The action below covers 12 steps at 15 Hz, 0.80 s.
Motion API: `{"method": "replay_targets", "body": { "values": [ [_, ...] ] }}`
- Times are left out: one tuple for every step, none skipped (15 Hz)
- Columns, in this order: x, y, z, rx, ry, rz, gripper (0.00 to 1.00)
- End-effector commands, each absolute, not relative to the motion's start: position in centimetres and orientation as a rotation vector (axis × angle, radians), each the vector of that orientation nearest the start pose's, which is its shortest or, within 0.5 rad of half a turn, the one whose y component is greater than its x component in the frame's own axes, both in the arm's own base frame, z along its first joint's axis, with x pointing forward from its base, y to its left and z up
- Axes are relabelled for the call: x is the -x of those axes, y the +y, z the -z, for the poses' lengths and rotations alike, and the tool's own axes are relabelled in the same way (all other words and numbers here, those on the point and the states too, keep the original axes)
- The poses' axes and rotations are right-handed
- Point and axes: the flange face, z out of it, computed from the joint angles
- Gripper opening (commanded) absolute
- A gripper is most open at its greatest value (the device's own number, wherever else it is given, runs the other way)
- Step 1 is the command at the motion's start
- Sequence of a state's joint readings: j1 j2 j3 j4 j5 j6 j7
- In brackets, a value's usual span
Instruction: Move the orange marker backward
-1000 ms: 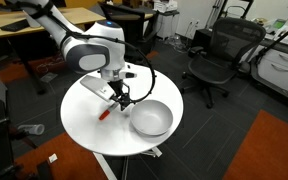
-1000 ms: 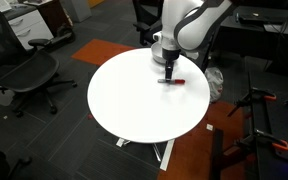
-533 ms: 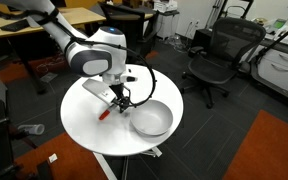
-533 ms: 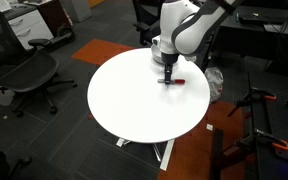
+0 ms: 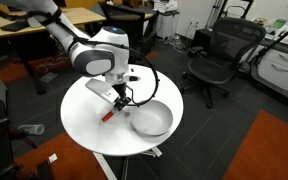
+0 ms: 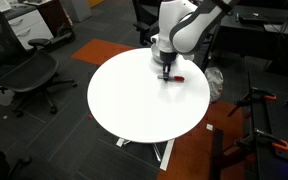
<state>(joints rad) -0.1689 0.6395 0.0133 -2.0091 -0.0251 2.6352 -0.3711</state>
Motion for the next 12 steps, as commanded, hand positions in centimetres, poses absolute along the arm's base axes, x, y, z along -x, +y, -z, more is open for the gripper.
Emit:
{"method": "replay_targets", "body": {
  "values": [
    [-59.4,-9.3,-13.1,3.110,-0.375,-0.032,0.06],
    [-59.6,-9.2,-13.3,3.107,-0.357,-0.029,0.06],
    [-59.7,-9.1,-13.5,3.101,-0.352,-0.028,0.06],
    [-60.1,-8.5,-13.9,3.098,-0.347,-0.020,0.06],
    [-60.5,-8.0,-14.2,3.099,-0.340,-0.010,0.06],
    [-60.9,-7.5,-14.6,3.097,-0.355,0.000,0.06],
    [-61.6,-7.0,-15.3,3.095,-0.355,0.019,0.06],
    [-62.3,-6.6,-15.8,3.083,-0.355,0.033,0.06],
    [-63.0,-6.2,-16.4,3.072,-0.352,0.047,0.06],
    [-63.7,-5.7,-17.0,3.053,-0.349,0.050,0.06],
    [-64.6,-5.2,-17.5,3.031,-0.329,0.072,0.06],
    [-65.2,-4.7,-17.9,3.016,-0.308,0.083,0.06]
  ]
}}
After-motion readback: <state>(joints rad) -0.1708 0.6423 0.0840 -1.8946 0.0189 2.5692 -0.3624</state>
